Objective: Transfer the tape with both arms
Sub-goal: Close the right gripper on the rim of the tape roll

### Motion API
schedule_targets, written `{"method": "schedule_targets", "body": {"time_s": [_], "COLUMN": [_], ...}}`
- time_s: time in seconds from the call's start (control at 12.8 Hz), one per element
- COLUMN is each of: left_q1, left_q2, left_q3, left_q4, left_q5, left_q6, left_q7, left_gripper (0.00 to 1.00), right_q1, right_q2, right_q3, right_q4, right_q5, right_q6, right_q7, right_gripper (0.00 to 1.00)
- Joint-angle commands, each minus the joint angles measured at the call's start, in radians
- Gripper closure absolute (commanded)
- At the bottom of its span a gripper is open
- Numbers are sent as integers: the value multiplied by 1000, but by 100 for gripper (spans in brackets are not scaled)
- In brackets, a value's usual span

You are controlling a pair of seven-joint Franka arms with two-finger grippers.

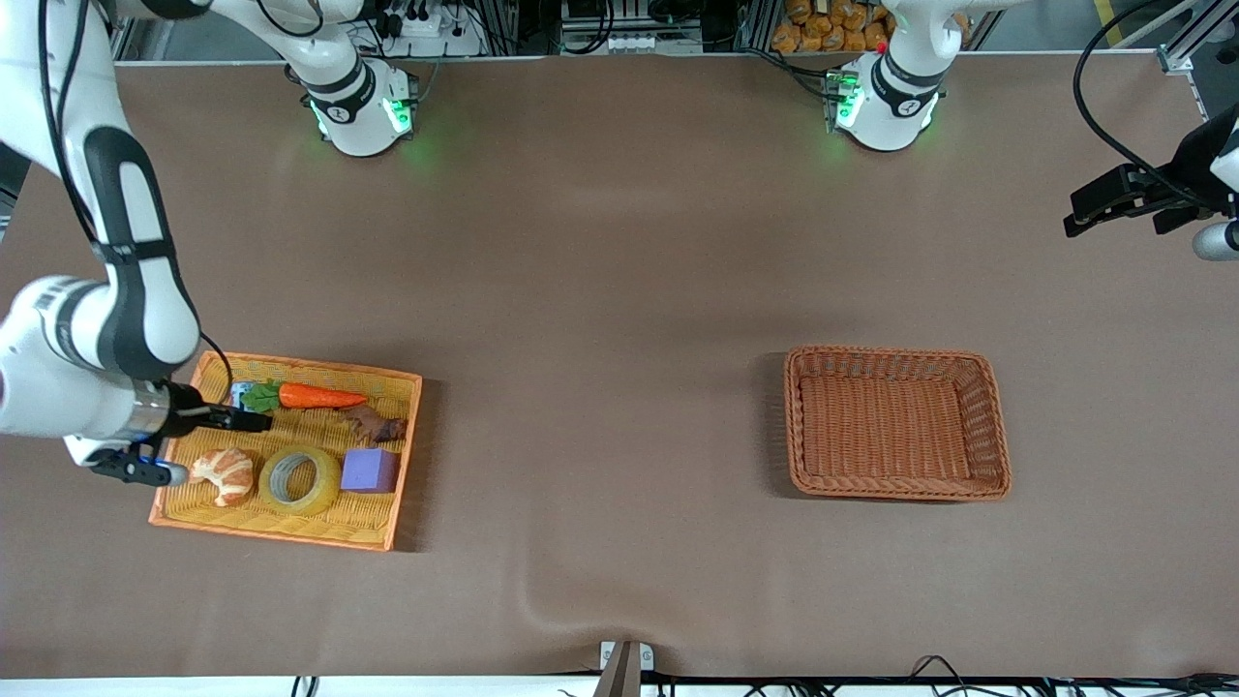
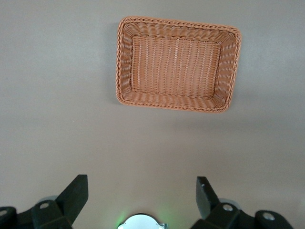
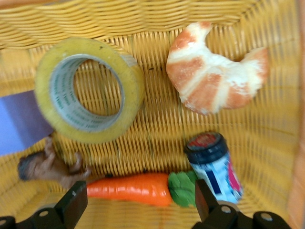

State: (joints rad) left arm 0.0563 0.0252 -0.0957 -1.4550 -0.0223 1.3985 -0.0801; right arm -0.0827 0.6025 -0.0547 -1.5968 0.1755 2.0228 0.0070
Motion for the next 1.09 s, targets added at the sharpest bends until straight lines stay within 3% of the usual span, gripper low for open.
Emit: {"method": "schedule_targets", "body": {"time_s": [0.0,0.54,0.93,1.01], "left_q1": [7,7,7,7], "left_q2": [-2,4,4,4], "left_q3": [1,1,1,1], "left_q4": [7,8,10,10], "left_q5": [-21,-25,-27,-27], "left_q6": [7,8,8,8], "left_q7": [11,11,11,11], "left_gripper": [0,0,0,0], "right_q1": [11,44,34,31], "right_q2": [80,206,198,197], "right_q3": [7,10,9,9], "right_q4": [74,133,133,132], "right_q5": [21,16,16,16], "right_q6": [31,209,220,217], "right_q7": [60,44,-14,-30], "right_gripper": [0,0,0,23]}}
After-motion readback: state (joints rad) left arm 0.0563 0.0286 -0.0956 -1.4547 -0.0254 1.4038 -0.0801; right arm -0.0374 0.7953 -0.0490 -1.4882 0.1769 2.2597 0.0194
